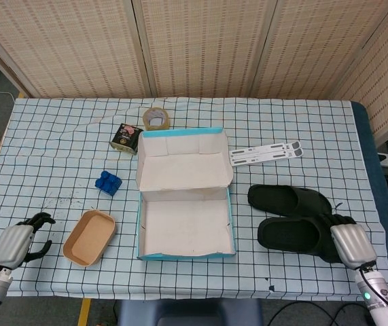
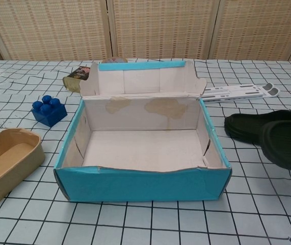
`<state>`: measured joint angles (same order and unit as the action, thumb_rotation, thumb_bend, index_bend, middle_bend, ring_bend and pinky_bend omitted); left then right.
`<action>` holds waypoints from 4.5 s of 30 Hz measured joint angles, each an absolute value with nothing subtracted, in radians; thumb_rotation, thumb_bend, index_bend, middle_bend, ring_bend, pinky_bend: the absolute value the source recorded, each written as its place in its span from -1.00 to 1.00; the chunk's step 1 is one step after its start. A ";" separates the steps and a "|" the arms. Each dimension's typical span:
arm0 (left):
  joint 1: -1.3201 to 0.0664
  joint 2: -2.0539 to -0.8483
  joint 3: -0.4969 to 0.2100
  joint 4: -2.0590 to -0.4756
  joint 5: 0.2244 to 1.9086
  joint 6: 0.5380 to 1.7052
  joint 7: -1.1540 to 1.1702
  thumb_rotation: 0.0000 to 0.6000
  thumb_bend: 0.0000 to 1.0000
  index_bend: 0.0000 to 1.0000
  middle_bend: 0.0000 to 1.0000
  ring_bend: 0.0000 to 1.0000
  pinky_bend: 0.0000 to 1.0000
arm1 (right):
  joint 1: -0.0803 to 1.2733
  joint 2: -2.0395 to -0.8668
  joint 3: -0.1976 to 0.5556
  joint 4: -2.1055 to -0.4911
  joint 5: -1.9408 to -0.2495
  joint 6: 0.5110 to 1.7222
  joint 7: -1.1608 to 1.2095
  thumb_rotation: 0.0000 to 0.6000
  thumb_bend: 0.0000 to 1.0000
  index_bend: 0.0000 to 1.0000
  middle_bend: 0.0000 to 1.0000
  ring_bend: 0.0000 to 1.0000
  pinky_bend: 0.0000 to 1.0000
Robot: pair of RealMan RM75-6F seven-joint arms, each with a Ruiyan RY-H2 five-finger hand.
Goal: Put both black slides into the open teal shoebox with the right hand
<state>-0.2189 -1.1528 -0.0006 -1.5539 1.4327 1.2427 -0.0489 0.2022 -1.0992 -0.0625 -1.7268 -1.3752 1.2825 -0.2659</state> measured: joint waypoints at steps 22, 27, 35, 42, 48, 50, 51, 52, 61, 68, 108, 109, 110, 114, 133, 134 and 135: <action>-0.216 -1.147 0.000 -1.557 1.441 1.253 -0.058 1.00 -0.23 -0.38 -0.60 -0.35 -0.15 | 0.475 -1.066 0.113 -2.217 -1.086 1.145 -0.771 1.00 -1.00 0.10 -0.02 -0.24 -0.22; -0.214 -1.147 -0.001 -1.554 1.442 1.258 -0.063 1.00 -0.23 -0.38 -0.60 -0.35 -0.15 | 0.607 -1.193 0.167 -2.241 -0.852 1.152 -0.906 1.00 -1.00 0.10 -0.02 -0.24 -0.22; -0.214 -1.137 0.002 -1.559 1.435 1.249 -0.044 1.00 -0.23 -0.38 -0.61 -0.35 -0.16 | 0.851 -1.466 0.266 -2.229 -0.514 1.284 -1.070 1.00 -1.00 0.10 -0.02 -0.24 -0.22; -0.216 -1.126 -0.002 -1.574 1.415 1.239 -0.026 1.00 -0.23 -0.38 -0.61 -0.35 -0.16 | 0.968 -1.598 0.298 -2.180 -0.396 1.396 -1.129 1.00 -1.00 0.10 -0.02 -0.24 -0.22; -0.213 -1.126 -0.005 -1.572 1.415 1.244 -0.035 1.00 -0.23 -0.38 -0.61 -0.35 -0.16 | 0.992 -1.617 0.257 -2.160 -0.369 1.426 -1.149 1.00 -1.00 0.10 -0.02 -0.24 -0.22; -0.213 -1.126 -0.005 -1.572 1.417 1.245 -0.034 1.00 -0.23 -0.38 -0.60 -0.35 -0.16 | 0.993 -1.618 0.236 -2.155 -0.370 1.432 -1.150 1.00 -1.00 0.10 -0.02 -0.24 -0.22; -0.213 -1.126 -0.004 -1.571 1.417 1.245 -0.033 1.00 -0.23 -0.38 -0.61 -0.35 -0.16 | 0.993 -1.618 0.226 -2.152 -0.370 1.433 -1.149 1.00 -1.00 0.10 -0.02 -0.24 -0.22; -0.213 -1.127 -0.004 -1.570 1.417 1.245 -0.032 1.00 -0.23 -0.38 -0.61 -0.35 -0.16 | 0.992 -1.617 0.214 -2.148 -0.369 1.431 -1.146 1.00 -1.00 0.10 -0.02 -0.24 -0.22; -0.214 -1.128 -0.005 -1.572 1.410 1.241 -0.026 1.00 -0.23 -0.38 -0.61 -0.35 -0.16 | 0.986 -1.601 0.165 -2.094 -0.356 1.352 -1.088 1.00 -1.00 0.10 -0.02 -0.24 -0.22; -0.213 -1.127 -0.006 -1.575 1.410 1.242 -0.024 1.00 -0.23 -0.38 -0.61 -0.35 -0.16 | 0.980 -1.598 0.143 -2.029 -0.346 1.293 -1.039 1.00 -1.00 0.10 -0.02 -0.24 -0.21; -0.216 -1.129 -0.009 -1.573 1.398 1.232 -0.013 1.00 -0.23 -0.38 -0.61 -0.35 -0.16 | 0.821 -1.330 0.108 -2.032 -0.787 1.030 -0.529 1.00 -1.00 -1.00 -1.00 -1.00 -1.00; -0.216 -1.128 -0.009 -1.573 1.396 1.231 -0.013 1.00 -0.23 -0.38 -0.60 -0.35 -0.16 | 0.808 -1.307 0.111 -2.044 -0.815 1.051 -0.518 1.00 -1.00 -1.00 -1.00 -1.00 -1.00; -0.216 -1.128 -0.009 -1.574 1.395 1.229 -0.013 1.00 -0.23 -0.38 -0.60 -0.35 -0.16 | 0.797 -1.295 0.113 -2.051 -0.836 1.072 -0.513 1.00 -1.00 -1.00 -1.00 -1.00 -1.00; -0.217 -1.129 -0.008 -1.575 1.395 1.227 -0.007 1.00 -0.23 -0.38 -0.60 -0.35 -0.16 | 0.747 -1.239 0.112 -2.068 -0.898 1.187 -0.521 1.00 -1.00 -1.00 -1.00 -1.00 -1.00; -0.224 -1.134 -0.011 -1.577 1.365 1.202 0.017 1.00 -0.23 -0.38 -0.60 -0.35 -0.16 | 0.635 -1.137 0.029 -1.752 -0.789 1.018 -0.424 1.00 -1.00 -0.94 -0.91 -1.00 -1.00; -0.224 -1.135 -0.011 -1.577 1.364 1.200 0.018 1.00 -0.23 -0.38 -0.60 -0.35 -0.16 | 0.633 -1.145 0.030 -1.729 -0.787 1.006 -0.411 1.00 -1.00 -0.94 -0.91 -1.00 -1.00; -0.225 -1.135 -0.011 -1.576 1.364 1.199 0.019 1.00 -0.23 -0.38 -0.60 -0.35 -0.16 | 0.632 -1.154 0.032 -1.707 -0.787 0.995 -0.397 1.00 -1.00 -0.93 -0.91 -1.00 -1.00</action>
<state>-0.2250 -1.1348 -0.0110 -1.5762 1.3640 1.1994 0.0186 0.6318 -1.1537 0.0322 -1.7068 -0.7867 0.9945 -0.3972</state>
